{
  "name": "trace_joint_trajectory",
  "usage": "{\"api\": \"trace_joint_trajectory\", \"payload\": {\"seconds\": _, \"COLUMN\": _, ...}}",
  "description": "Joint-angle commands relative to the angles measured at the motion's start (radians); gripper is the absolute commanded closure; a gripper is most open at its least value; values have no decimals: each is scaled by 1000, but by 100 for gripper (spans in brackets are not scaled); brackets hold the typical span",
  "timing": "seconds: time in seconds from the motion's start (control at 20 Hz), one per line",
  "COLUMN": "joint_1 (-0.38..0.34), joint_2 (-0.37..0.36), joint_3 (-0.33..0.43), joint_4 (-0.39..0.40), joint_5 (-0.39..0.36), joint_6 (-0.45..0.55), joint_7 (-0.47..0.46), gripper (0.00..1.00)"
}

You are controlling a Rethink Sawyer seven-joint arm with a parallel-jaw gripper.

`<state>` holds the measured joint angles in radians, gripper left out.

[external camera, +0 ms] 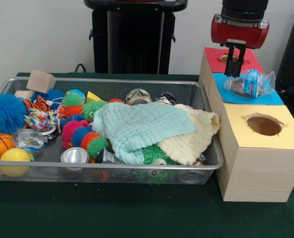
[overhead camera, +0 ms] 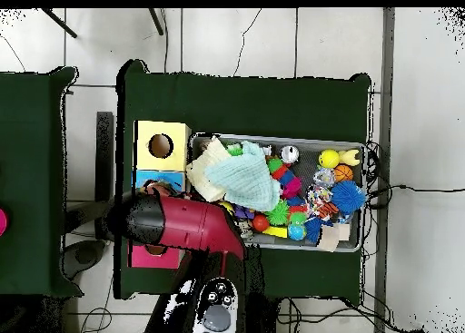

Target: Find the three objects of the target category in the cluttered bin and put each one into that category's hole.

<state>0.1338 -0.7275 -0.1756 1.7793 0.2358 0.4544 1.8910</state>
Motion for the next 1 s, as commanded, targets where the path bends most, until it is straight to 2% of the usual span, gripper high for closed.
{"api": "trace_joint_trajectory", "payload": {"seconds": 0.05, "joint_1": -60, "joint_2": 62, "joint_3": 89, "joint_4": 53, "joint_5": -83, "joint_6": -55, "joint_7": 31, "gripper": 100}}
{"api": "trace_joint_trajectory", "payload": {"seconds": 0.5, "joint_1": -79, "joint_2": 80, "joint_3": 104, "joint_4": 44, "joint_5": -138, "joint_6": -75, "joint_7": 35, "gripper": 100}}
{"api": "trace_joint_trajectory", "payload": {"seconds": 1.0, "joint_1": -58, "joint_2": 23, "joint_3": 97, "joint_4": 52, "joint_5": -153, "joint_6": -11, "joint_7": 68, "gripper": 100}}
